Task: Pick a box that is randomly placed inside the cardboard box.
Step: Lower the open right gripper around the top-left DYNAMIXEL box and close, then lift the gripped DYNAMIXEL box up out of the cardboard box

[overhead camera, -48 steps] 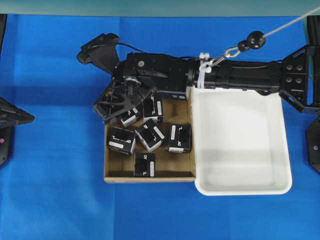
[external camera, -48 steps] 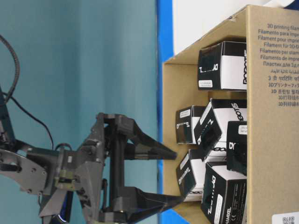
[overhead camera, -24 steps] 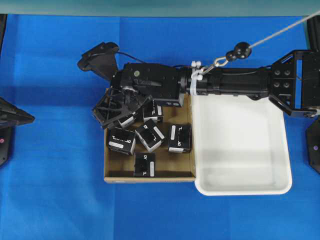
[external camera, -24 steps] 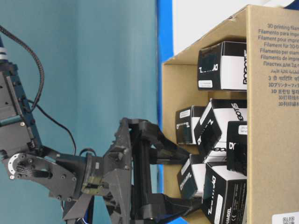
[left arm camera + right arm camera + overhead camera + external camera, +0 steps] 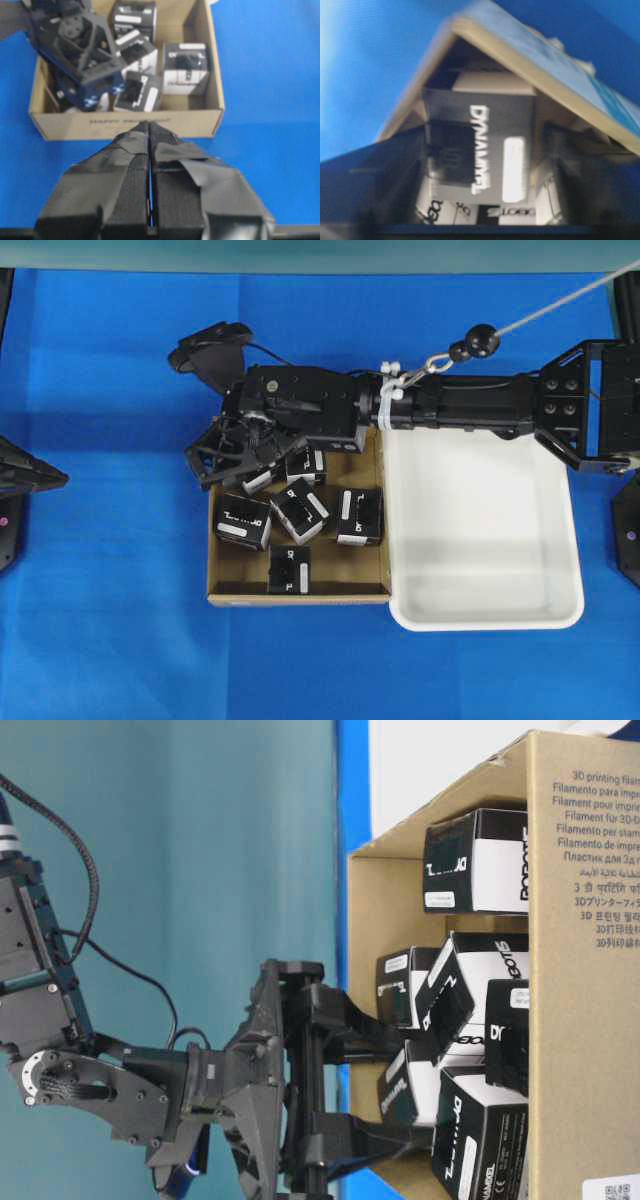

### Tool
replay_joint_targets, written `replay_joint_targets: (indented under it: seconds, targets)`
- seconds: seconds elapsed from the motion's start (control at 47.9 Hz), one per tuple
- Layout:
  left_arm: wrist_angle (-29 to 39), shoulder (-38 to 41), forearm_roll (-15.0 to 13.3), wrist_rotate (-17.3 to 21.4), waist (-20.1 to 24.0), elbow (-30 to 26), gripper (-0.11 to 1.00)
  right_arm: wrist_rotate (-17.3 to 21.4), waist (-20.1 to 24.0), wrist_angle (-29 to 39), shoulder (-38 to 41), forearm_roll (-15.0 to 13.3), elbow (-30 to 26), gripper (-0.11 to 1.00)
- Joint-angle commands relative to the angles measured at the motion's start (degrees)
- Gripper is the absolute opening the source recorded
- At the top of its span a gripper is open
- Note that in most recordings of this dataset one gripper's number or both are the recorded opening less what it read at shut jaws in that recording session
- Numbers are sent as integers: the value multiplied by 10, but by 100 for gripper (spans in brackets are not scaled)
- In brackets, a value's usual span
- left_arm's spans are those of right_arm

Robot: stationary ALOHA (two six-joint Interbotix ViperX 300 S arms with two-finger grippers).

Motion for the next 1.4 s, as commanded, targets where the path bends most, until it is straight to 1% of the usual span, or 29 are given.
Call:
replay_joint_targets:
  seconds: [0.0, 0.167, 0.334, 0.48, 0.543, 0.835, 1.002, 1.127, 1.315, 1.377]
  targets:
    - [-3, 8, 1, 1, 1, -6, -5, 4, 0, -5, 0, 0, -5, 61]
    - [-2, 7, 1, 1, 1, -6, -5, 5, 1, -46, -3, -1, -14, 61]
    - [-4, 4, 1, 1, 2, -9, -5, 0, -1, -36, -9, -2, -32, 61]
    - [-4, 1, 1, 4, 3, -10, -5, -26, -3, 4, -21, -2, -55, 61]
    - [-4, 1, 1, 5, 3, -11, -5, -32, -4, 24, -28, -2, -69, 61]
    - [-3, 1, 1, -1, 3, -11, -5, -33, -3, 114, -45, -3, -145, 61]
    - [-3, 1, 2, -2, 2, -11, -5, -47, -2, 170, -51, -5, -180, 61]
    - [-3, 0, 1, -2, 1, -11, -5, -56, -1, 201, -62, -20, -193, 61]
    - [-3, -1, 2, -1, 1, -11, -5, -57, 0, 253, -98, -74, -185, 61]
    - [-3, -1, 2, -1, 1, -11, -5, -57, 0, 268, -112, -84, -177, 61]
